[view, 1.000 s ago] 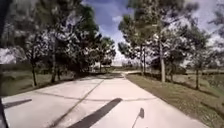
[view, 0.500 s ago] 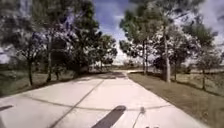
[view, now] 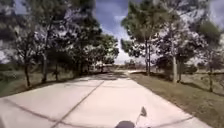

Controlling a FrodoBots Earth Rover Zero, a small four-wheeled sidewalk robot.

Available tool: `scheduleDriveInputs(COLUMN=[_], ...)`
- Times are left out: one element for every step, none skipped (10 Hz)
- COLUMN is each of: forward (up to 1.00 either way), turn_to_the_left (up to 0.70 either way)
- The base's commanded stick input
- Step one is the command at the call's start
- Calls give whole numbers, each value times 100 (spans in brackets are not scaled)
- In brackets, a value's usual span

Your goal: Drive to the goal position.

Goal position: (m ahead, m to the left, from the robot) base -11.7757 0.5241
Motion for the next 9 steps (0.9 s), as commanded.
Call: scheduleDriveInputs(forward=[99,99,99,99,99,99,99,99,99], turn_to_the_left=[0,-12,-27,-40,-33,-17,-1,0,0])
